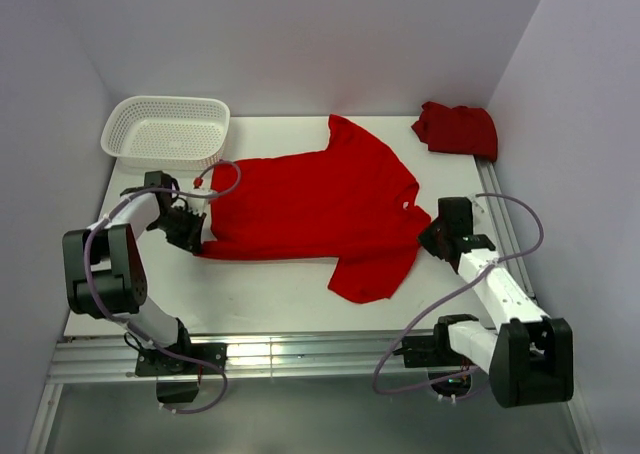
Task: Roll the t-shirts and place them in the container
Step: Flatten the tshirt
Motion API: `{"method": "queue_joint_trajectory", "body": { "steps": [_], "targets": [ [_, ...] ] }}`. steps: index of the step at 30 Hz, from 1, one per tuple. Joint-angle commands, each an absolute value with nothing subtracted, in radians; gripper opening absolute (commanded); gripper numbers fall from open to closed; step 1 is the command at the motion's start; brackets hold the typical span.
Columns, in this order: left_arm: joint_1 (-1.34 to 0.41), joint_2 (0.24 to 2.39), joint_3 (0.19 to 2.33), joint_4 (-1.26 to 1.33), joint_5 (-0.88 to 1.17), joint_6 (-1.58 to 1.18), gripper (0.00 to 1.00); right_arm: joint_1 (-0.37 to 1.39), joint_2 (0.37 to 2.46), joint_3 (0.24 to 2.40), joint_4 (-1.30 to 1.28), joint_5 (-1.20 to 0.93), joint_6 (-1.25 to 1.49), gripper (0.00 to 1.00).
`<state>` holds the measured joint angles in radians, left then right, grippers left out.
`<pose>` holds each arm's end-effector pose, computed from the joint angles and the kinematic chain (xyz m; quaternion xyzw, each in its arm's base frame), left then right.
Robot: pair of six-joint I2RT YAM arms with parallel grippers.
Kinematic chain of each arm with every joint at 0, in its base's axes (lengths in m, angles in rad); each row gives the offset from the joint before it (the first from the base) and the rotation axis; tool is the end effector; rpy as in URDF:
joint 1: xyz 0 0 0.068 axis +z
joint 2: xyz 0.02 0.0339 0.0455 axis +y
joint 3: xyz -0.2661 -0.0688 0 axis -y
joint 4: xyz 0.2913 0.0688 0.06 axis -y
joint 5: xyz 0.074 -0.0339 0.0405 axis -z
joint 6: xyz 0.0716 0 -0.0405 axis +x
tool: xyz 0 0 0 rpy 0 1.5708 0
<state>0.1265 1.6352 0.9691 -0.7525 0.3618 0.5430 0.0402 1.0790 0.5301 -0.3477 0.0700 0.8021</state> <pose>0.3252 0.0158 0.1069 0.2162 0.9568 -0.1449 0.1296 0.2649 0.0056 0.1337 0.3614 0.8712 0.1050 0.3152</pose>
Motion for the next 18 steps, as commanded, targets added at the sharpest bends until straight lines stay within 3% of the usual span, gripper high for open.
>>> {"method": "queue_joint_trajectory", "body": {
  "steps": [1, 4, 11, 18],
  "targets": [
    [0.132, 1.558, 1.008, -0.816, 0.319, 0.607, 0.0, 0.021, 0.996, 0.603, -0.428, 0.17, 0.765, 0.0],
    [0.13, 1.583, 1.118, -0.934, 0.379, 0.646, 0.0, 0.021, 0.925, 0.649, -0.495, 0.166, 0.753, 0.0],
    [0.133, 1.381, 1.27, -1.155, 0.475, 0.69, 0.0, 0.02, 0.747, 0.805, -0.667, 0.175, 0.703, 0.0],
    [0.133, 1.166, 1.359, -1.128, 0.459, 0.565, 0.0, 0.02, 0.623, 1.018, -0.819, 0.19, 0.664, 0.0]
  ]
}}
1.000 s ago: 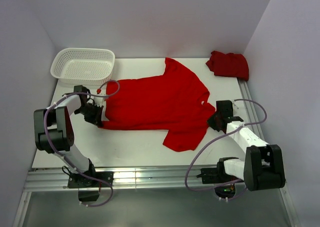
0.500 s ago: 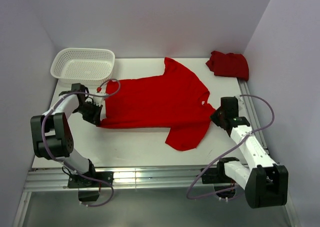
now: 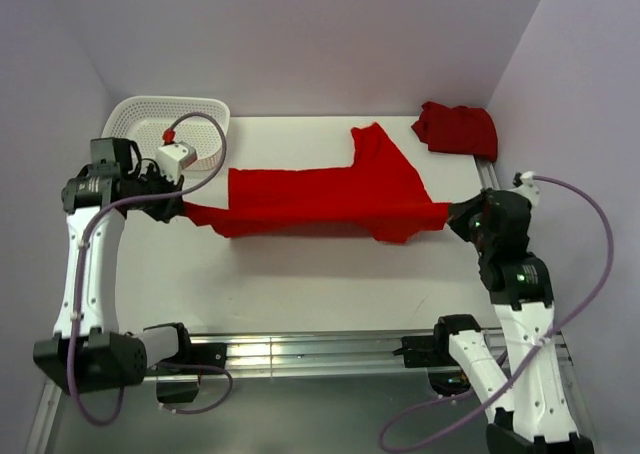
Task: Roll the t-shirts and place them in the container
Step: Flatten the tshirt
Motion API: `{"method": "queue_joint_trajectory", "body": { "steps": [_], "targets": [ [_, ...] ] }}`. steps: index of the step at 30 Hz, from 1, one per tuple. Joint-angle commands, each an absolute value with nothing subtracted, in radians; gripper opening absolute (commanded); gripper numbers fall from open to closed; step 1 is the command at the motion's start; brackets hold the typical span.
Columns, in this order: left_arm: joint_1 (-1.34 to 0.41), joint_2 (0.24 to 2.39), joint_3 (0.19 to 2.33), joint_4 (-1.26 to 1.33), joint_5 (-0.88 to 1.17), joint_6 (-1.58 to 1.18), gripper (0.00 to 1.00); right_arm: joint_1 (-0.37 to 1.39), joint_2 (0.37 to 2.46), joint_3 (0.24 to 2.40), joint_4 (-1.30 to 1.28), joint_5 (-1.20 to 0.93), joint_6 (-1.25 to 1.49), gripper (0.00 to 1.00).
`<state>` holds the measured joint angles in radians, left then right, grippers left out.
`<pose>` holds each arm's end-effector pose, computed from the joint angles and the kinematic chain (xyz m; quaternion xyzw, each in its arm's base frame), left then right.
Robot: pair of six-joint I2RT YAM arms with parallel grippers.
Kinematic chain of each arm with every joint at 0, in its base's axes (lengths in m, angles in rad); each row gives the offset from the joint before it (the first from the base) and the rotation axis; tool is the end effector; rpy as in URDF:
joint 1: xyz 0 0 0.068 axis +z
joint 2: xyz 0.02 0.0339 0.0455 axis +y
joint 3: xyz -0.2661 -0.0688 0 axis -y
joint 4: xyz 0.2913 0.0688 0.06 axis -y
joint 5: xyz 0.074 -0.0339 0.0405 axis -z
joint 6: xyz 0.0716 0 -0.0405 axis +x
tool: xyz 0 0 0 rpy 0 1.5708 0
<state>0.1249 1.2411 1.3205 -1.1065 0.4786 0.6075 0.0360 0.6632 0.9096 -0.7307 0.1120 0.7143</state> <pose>0.2925 0.0035 0.3305 0.2854 0.8935 -0.1198 0.3253 0.2068 -0.0006 0.3390 0.3116 0.7964 0.1445 0.4978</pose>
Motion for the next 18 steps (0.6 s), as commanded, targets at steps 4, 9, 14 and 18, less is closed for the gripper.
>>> {"method": "queue_joint_trajectory", "body": {
  "steps": [4, 9, 14, 18],
  "targets": [
    [0.133, 1.097, 1.428, -1.082, 0.424, 0.453, 0.0, 0.02, 0.617, 1.179, -0.854, 0.167, 0.638, 0.0],
    [0.133, 1.231, 1.602, -1.014, 0.422, 0.348, 0.0, 0.02, 0.805, 1.295, -0.795, 0.144, 0.606, 0.0],
    [0.117, 1.484, 1.817, -0.823, 0.491, 0.227, 0.0, 0.02, 1.043, 1.42, -0.625, 0.056, 0.574, 0.0],
    [0.069, 1.724, 2.073, -0.677, 0.466, 0.123, 0.0, 0.02, 1.333, 1.577, -0.512, 0.005, 0.545, 0.0]
  ]
}}
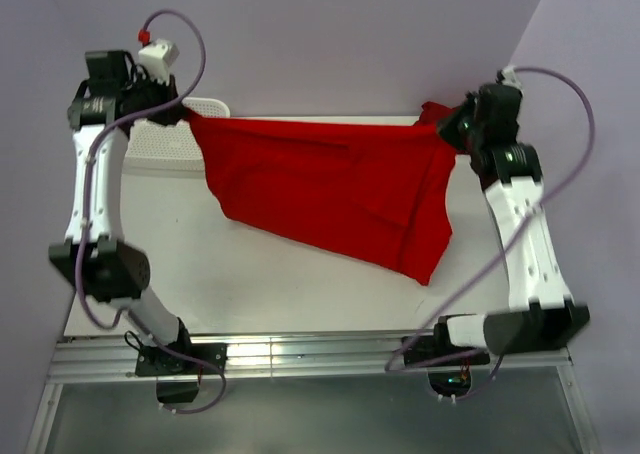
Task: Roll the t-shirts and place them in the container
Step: Flatten the tshirt
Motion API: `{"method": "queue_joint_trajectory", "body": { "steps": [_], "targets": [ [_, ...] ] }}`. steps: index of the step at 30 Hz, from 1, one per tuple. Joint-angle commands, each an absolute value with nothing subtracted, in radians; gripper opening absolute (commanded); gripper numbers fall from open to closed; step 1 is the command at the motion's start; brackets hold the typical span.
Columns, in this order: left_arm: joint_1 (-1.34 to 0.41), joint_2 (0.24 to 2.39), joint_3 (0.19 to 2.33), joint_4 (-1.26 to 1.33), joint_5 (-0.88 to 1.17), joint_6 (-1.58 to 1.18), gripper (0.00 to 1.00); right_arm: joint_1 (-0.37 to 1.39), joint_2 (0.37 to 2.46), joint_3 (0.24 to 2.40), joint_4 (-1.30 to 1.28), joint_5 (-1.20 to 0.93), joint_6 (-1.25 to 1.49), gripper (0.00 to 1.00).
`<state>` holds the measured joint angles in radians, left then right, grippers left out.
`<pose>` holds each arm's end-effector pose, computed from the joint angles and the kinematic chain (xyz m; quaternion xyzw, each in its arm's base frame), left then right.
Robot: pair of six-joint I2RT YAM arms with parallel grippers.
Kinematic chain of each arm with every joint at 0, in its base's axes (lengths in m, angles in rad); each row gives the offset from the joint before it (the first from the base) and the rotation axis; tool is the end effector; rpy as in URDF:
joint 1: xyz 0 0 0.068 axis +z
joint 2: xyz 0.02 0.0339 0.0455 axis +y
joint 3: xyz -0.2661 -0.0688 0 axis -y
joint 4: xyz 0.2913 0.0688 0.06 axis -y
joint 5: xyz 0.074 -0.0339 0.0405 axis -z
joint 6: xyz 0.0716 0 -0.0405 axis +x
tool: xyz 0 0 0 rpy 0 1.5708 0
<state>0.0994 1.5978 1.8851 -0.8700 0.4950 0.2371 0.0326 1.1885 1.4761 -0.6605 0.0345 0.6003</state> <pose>0.4053 0.0062 0.4442 0.1746 0.8436 -0.1357 0.4894 0.3185 0.0079 0.4475 0.2406 0.7900 0.1619 0.5401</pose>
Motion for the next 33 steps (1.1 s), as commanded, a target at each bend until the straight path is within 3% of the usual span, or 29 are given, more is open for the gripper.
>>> {"method": "queue_joint_trajectory", "body": {
  "steps": [1, 6, 10, 14, 22, 29, 33],
  "targets": [
    [0.06, 1.835, 2.141, -0.657, 0.451, 0.083, 0.0, 0.02, 1.386, 1.663, -0.488, 0.005, 0.528, 0.0],
    [-0.021, 2.118, 2.55, -0.461, 0.318, 0.035, 0.0, 0.017, 1.699, 1.999, -0.428, -0.035, 0.485, 0.0],
    [-0.046, 2.126, 2.498, -0.199, 0.241, 0.009, 0.0, 0.008, 1.85, 2.253, -0.433, -0.029, 0.485, 0.0],
    [-0.035, 2.126, 2.543, -0.109, 0.21, -0.057, 0.0, -0.026, 1.859, 2.312, -0.374, -0.002, 0.489, 0.0],
    [0.044, 2.025, 2.479, -0.144, 0.262, -0.057, 0.0, -0.081, 1.619, 1.913, -0.227, -0.014, 0.552, 0.0],
    [0.058, 1.78, 1.882, -0.222, 0.377, 0.141, 0.0, -0.083, 1.441, 1.444, -0.187, -0.063, 0.609, 0.0],
    [0.06, 1.68, 1.646, -0.316, 0.397, 0.23, 0.0, -0.084, 1.393, 1.241, -0.195, -0.069, 0.637, 0.0]
  ]
}}
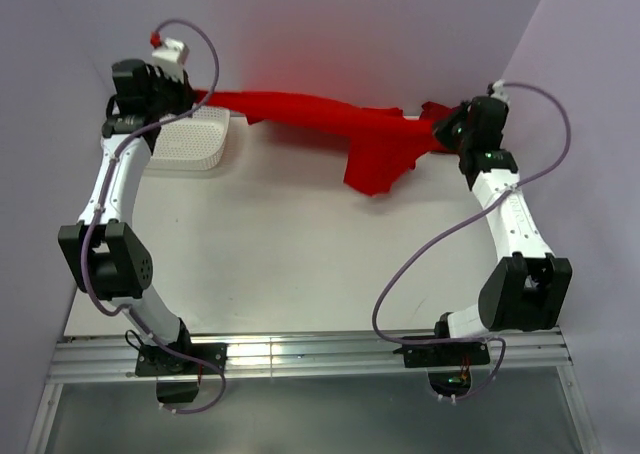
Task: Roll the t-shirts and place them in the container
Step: Flatten the tshirt
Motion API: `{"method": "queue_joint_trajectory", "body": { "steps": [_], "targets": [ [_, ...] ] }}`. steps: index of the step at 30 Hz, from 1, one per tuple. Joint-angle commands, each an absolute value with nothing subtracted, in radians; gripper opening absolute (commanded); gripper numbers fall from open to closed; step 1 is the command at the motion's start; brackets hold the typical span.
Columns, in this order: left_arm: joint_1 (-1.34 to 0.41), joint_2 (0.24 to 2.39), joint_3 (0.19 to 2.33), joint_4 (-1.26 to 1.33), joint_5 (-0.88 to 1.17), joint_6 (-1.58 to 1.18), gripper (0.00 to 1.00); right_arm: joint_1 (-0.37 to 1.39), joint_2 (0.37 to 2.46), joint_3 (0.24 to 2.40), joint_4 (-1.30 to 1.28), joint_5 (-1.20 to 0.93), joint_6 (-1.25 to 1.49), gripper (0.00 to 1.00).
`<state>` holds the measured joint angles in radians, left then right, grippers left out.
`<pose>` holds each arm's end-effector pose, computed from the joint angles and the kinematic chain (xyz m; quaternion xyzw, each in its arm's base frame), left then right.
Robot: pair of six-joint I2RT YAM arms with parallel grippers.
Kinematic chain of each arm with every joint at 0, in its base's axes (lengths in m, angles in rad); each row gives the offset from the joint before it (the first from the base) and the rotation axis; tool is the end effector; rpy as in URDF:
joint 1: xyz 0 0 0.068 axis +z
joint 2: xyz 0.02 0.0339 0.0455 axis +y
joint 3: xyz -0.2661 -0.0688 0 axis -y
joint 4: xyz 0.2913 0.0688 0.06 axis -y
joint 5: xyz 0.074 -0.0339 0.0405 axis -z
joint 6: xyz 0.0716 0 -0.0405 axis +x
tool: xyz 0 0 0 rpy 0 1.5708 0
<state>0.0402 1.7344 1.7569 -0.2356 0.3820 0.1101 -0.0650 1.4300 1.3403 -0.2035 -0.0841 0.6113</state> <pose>0.4912 -0.0070 0.4129 0.1458 0.7595 -0.1011 0.6258 0.4168 -0.0211 0.3686 0.2424 0.7650 0.1932 0.5645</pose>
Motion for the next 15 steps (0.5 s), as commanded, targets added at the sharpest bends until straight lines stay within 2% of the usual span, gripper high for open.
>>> {"method": "queue_joint_trajectory", "body": {
  "steps": [1, 7, 15],
  "targets": [
    [0.06, 1.671, 1.605, -0.337, 0.397, 0.245, 0.0, -0.084, 1.39, 1.208, -0.196, -0.075, 0.64, 0.0],
    [0.06, 1.629, 1.292, -0.396, 0.353, 0.35, 0.0, -0.084, 1.411, 1.011, -0.219, -0.086, 0.65, 0.0],
    [0.06, 1.595, 1.071, -0.411, 0.322, 0.382, 0.0, -0.081, 1.391, 0.824, -0.225, -0.058, 0.629, 0.0]
  ]
}}
